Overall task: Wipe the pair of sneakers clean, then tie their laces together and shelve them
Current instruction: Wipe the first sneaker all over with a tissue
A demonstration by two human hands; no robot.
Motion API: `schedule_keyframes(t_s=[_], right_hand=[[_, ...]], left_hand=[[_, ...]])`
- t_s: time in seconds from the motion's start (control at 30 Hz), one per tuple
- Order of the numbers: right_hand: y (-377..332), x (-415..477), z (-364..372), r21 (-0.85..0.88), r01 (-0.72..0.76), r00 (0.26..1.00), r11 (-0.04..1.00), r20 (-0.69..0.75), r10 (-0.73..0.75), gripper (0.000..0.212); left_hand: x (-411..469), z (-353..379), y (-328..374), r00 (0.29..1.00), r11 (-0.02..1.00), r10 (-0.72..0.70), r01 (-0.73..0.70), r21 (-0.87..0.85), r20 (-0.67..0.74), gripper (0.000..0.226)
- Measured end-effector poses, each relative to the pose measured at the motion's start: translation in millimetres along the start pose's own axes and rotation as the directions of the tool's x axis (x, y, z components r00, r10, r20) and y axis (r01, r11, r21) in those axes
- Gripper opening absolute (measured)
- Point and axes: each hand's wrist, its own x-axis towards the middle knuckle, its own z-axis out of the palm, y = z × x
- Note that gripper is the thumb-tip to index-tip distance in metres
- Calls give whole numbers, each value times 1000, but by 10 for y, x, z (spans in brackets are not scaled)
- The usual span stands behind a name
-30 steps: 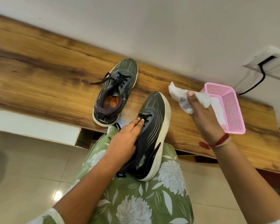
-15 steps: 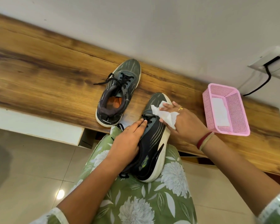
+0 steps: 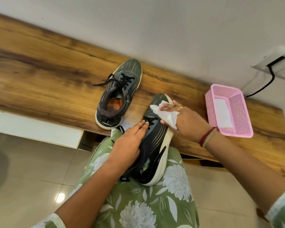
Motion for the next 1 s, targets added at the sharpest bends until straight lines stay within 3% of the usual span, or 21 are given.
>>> schedule_keyframes(t_s=[0.13, 0.27, 0.3, 0.37, 0.4, 0.43, 0.47, 0.5, 0.57, 0.63, 0.77, 0.87, 1.0], right_hand=[[-57, -40, -10, 217, -17, 999, 976, -27, 24, 45], [-19, -35, 61, -15, -1, 993, 1000, -119, -1, 48], [-68, -45, 82, 13, -6, 995, 1000, -103, 7, 48], [-169, -55, -47, 279, -164, 986, 946, 20, 165, 47], [-177, -52, -162, 516, -288, 956, 806, 107, 273, 43], [-114, -57, -232, 751, -357, 911, 555, 148, 385, 33], [-20, -60, -279, 916, -314, 849, 251, 152, 506, 24], [69, -71, -331, 984, -175, 782, -9, 145, 606, 22], [183, -152, -369, 917, 150, 732, -371, 149, 665, 44], [174, -221, -389, 759, 308, 750, -574, 177, 637, 52], [131, -349, -322, 580, 344, 762, -738, 287, 581, 52], [83, -435, -228, 577, 345, 751, -740, 303, 586, 56], [0, -562, -106, 579, 420, 720, -699, 257, 645, 94]], left_hand=[[-12, -3, 2, 1000, 1000, 14, -14, 22, 13, 63], [3, 1, -3, 1000, 1000, 18, -18, 11, -1, 63], [1, 8, -6, 1000, 1000, 20, -20, 17, 5, 63], [4, 25, -15, 999, 999, 29, -29, 32, 14, 63], [12, 27, -16, 999, 999, 32, -32, 33, 7, 63], [19, 25, -19, 999, 999, 36, -35, 33, -5, 63], [25, 20, -18, 998, 998, 52, -52, 37, -22, 63], [35, 16, -17, 996, 995, 79, -77, 58, -36, 65], [75, -22, -6, 987, 981, 144, -133, 142, -69, 67], [180, -84, 17, 969, 948, 242, -224, 227, -54, 62], [447, -339, 118, 875, 779, 471, -472, 413, 111, 52], [654, -577, 303, 806, 689, 491, -591, 418, 330, 53], [854, -785, 546, 764, 643, 501, -643, 415, 407, 59]])
